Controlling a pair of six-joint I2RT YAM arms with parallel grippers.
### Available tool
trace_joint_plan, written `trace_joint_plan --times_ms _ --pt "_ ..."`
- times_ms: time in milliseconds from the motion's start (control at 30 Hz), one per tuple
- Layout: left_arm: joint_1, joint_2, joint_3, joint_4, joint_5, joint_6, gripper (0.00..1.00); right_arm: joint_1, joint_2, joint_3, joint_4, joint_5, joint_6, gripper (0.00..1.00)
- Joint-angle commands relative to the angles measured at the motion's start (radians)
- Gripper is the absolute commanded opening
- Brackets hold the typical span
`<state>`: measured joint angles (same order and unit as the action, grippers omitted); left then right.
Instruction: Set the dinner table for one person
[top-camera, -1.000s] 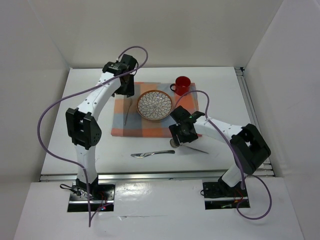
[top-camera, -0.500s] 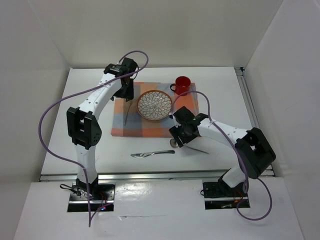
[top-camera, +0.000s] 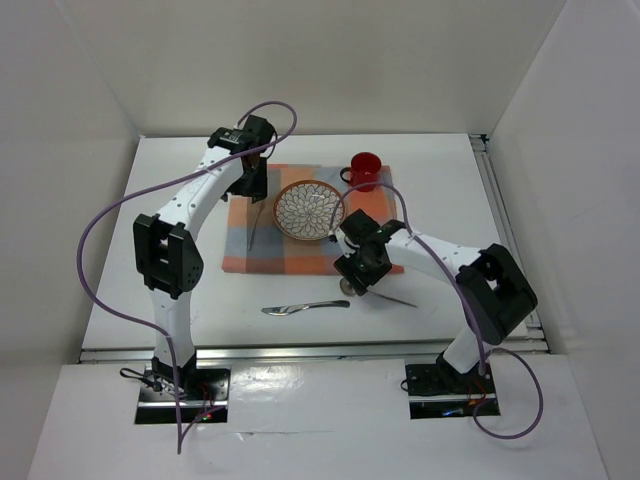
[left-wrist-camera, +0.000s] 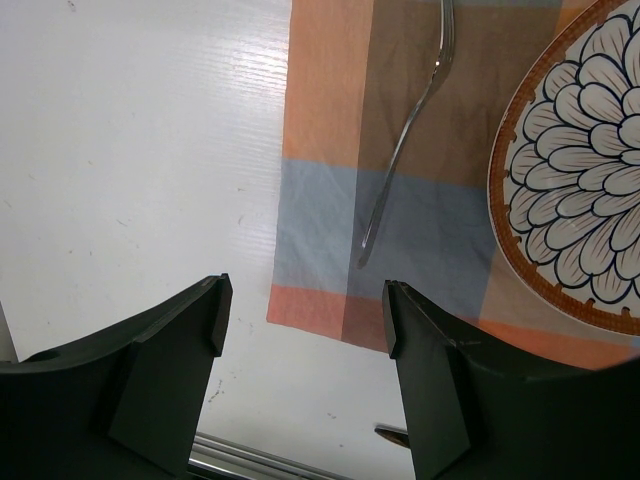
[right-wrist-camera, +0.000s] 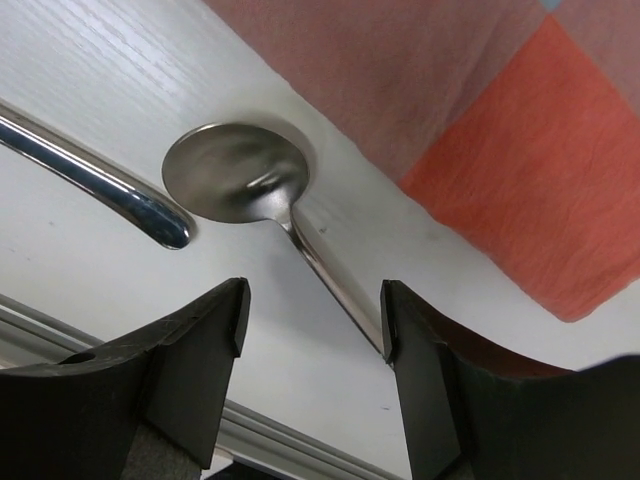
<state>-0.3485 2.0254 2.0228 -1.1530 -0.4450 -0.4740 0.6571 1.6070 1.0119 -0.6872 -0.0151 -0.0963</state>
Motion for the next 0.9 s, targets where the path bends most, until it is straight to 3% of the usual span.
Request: trace_joint_plan --times_ms 0,233,400,500,667,867 --pt "-0.003 0.01 0.027 -0.013 -0.009 0.0 0.79 0.009 0.036 0.036 -0.041 0.0 -0.048 0.65" --pt "-0.003 0.01 0.027 -0.013 -0.018 0.009 0.79 0.009 0.099 0.036 -0.075 0.029 -0.086 0.57" --pt "-0.003 0.019 0.027 -0.013 -0.018 0.009 0.79 0.009 0.11 0.036 -0.045 0.015 -0.086 0.39" --pt "-0.003 0.019 0.027 -0.013 -0.018 0.009 0.79 0.009 0.119 0.027 -0.044 -0.009 -0.095 0.33" --pt "-0.003 0.029 0.037 -0.013 -0.018 0.009 0.79 0.009 0.07 0.036 -0.044 -0.02 -0.085 0.0" --pt "-0.003 0.038 0.067 -0.013 -0.009 0.009 0.79 0.009 -0.086 0.062 -0.078 0.067 -0.074 0.0"
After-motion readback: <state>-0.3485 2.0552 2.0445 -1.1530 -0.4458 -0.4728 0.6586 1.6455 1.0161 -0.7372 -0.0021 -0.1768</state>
